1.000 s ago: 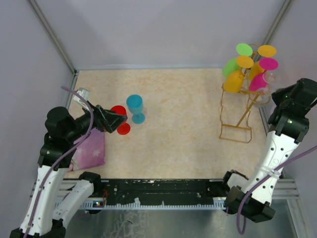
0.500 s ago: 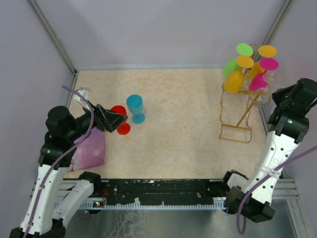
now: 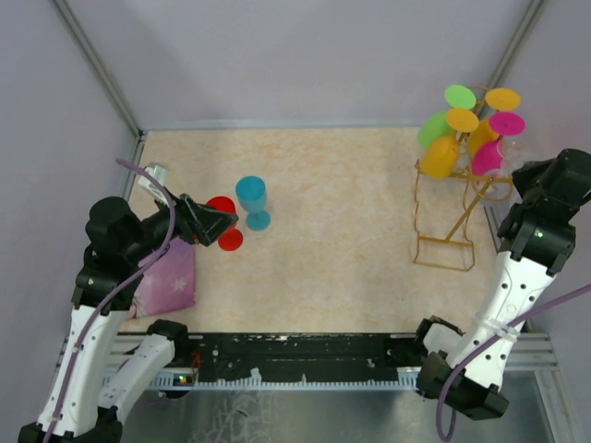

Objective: Take the wine glass off the wine glass rack
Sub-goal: Pick up the wine glass from the wine rack.

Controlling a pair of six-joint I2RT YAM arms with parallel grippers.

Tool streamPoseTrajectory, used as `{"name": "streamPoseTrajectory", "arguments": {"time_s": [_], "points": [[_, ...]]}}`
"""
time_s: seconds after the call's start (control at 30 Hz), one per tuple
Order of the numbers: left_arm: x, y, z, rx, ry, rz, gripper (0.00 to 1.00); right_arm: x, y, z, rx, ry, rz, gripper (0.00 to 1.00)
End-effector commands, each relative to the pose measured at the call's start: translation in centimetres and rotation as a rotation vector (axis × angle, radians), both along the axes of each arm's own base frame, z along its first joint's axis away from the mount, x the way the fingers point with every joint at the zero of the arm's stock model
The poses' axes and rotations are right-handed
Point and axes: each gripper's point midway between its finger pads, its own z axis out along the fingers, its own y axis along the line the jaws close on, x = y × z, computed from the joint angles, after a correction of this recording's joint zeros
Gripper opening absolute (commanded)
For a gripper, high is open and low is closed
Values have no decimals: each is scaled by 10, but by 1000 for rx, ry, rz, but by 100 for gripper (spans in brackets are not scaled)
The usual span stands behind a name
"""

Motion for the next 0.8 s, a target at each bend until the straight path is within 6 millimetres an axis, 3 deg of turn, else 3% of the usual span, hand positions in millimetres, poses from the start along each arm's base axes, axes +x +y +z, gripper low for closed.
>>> {"name": "streamPoseTrajectory", "arguments": {"time_s": [0.0,0.37,0.77], "points": [[0,1,4,-6,-14,4,99,-10,-9,43,-112,-120,-58,0],[1,1,4,-6,-13,4,99,-16,-12,32,-62,-197,-121,0],[0,1,6,-9,-12,4,99,-28,-19,36,-148,-244,-170,0]]}}
